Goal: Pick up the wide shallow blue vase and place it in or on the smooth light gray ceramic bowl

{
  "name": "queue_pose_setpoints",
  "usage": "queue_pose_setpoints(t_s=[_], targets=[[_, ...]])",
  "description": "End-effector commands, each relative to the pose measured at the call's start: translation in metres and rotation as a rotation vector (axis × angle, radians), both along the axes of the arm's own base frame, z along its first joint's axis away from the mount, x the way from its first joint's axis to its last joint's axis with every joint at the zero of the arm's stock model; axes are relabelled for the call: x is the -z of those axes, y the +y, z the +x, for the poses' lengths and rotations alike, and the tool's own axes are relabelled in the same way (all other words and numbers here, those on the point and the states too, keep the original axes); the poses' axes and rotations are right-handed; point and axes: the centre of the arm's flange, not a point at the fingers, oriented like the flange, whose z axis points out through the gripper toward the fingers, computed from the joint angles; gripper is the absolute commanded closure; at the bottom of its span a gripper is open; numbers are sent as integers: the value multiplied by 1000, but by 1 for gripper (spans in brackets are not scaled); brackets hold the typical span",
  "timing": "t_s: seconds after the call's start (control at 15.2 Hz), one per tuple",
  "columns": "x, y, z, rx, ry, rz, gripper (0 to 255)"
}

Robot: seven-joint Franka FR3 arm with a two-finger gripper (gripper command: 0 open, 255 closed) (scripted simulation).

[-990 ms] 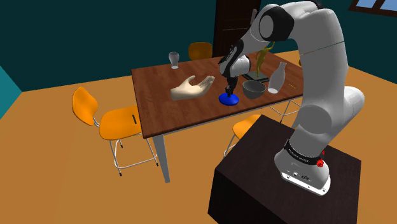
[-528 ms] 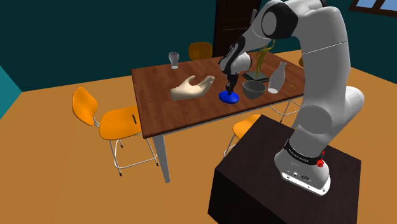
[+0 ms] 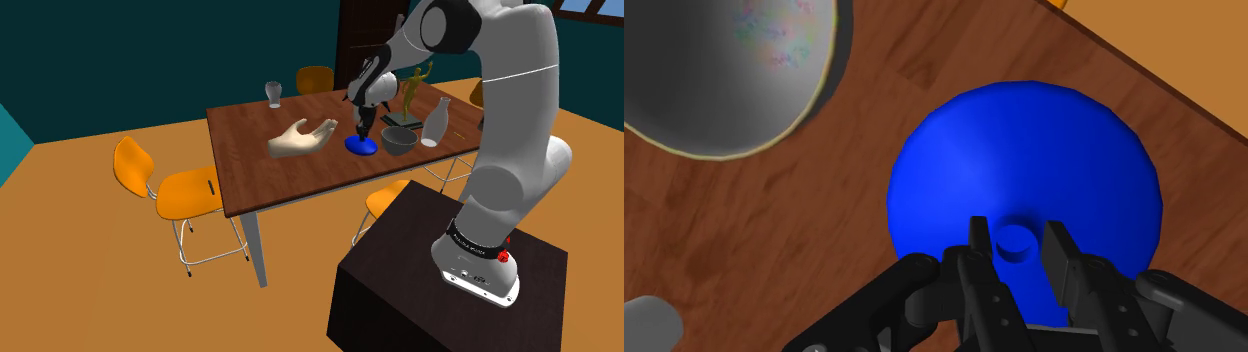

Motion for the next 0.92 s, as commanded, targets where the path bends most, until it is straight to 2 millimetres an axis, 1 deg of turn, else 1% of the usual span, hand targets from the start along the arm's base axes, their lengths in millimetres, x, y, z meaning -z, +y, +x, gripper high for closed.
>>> queue_pose_setpoints(t_s=[0.0,0.86], targets=[[-11,1,-1,0,0,0,255],[-80,1,-1,0,0,0,255]])
